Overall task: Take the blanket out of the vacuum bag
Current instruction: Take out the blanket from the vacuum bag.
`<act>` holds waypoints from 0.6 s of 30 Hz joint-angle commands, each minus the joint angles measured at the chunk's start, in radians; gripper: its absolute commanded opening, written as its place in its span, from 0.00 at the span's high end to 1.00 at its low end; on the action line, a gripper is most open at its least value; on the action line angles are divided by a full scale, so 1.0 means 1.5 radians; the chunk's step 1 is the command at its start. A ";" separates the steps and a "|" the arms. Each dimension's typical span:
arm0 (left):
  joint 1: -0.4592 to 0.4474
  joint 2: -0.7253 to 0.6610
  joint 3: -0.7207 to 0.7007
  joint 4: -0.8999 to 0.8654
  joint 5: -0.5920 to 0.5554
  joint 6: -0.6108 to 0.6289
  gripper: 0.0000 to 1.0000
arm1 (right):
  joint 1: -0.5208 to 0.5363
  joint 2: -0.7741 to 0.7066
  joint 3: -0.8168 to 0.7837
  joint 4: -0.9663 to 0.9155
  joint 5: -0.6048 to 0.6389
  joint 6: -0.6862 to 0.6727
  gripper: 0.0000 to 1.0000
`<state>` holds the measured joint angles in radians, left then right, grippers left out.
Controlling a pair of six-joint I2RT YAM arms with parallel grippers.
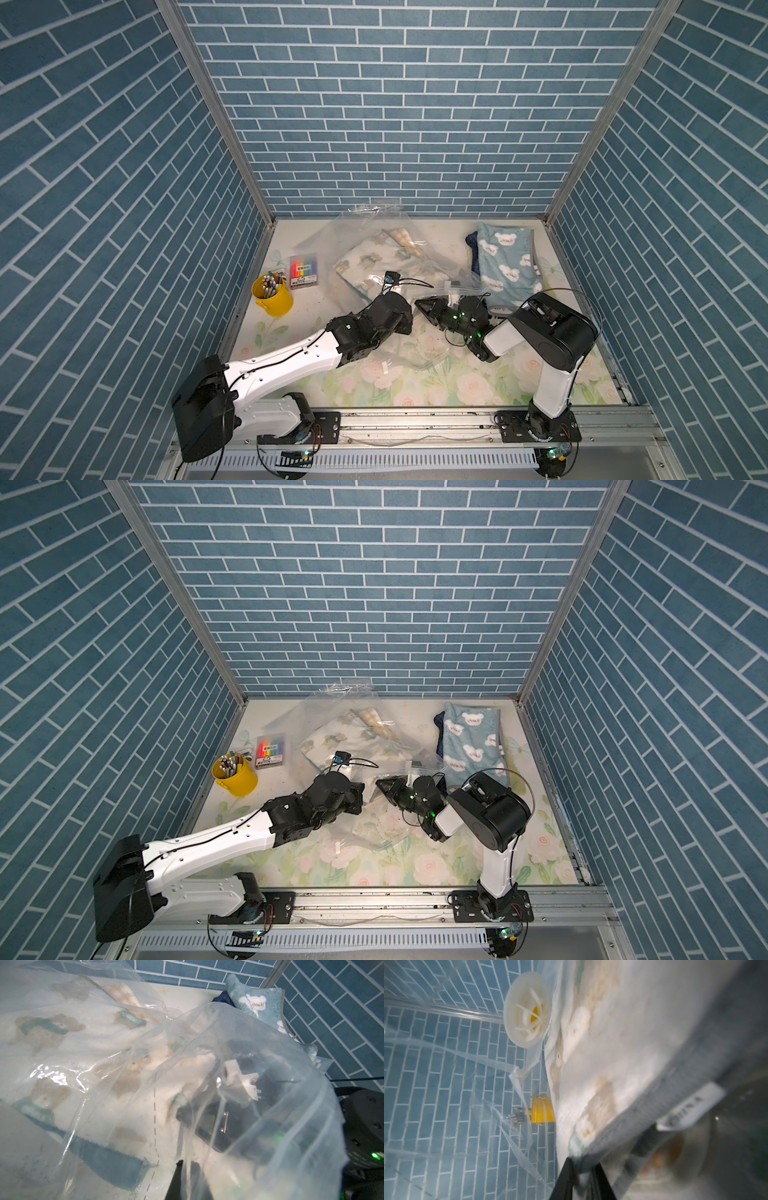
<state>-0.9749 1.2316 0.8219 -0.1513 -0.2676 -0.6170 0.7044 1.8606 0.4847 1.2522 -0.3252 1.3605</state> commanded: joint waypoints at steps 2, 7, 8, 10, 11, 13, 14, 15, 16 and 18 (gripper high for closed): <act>-0.002 -0.003 0.004 0.007 -0.009 0.001 0.89 | -0.003 -0.025 0.014 0.019 -0.036 -0.010 0.94; -0.002 0.007 0.008 0.011 -0.006 0.002 0.89 | -0.001 -0.069 0.017 -0.040 -0.030 -0.029 0.86; -0.003 0.009 0.008 0.012 -0.007 0.002 0.89 | -0.002 -0.069 0.016 -0.057 -0.026 -0.033 0.81; -0.003 0.011 0.010 0.012 -0.006 0.003 0.89 | -0.003 -0.054 0.004 -0.046 -0.022 -0.031 0.76; -0.002 0.010 0.010 0.013 -0.008 0.003 0.89 | -0.006 -0.041 -0.003 -0.029 -0.024 -0.022 0.70; -0.003 0.010 0.009 0.012 -0.008 0.003 0.89 | -0.014 -0.016 -0.022 0.017 -0.026 -0.003 0.64; -0.003 0.010 0.009 0.012 -0.008 0.003 0.89 | -0.018 -0.005 -0.032 0.041 -0.023 0.006 0.62; -0.003 0.011 0.009 0.010 -0.009 0.002 0.89 | -0.022 0.006 -0.039 0.057 -0.024 0.013 0.60; -0.003 0.009 0.009 0.008 -0.010 0.003 0.89 | -0.024 0.014 -0.040 0.066 -0.028 0.018 0.57; -0.002 0.008 0.010 0.006 -0.012 0.004 0.89 | -0.027 0.030 -0.039 0.078 -0.036 0.022 0.52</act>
<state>-0.9752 1.2396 0.8219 -0.1436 -0.2676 -0.6167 0.6731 1.8725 0.4343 1.2881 -0.3603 1.3708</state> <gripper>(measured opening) 0.110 0.465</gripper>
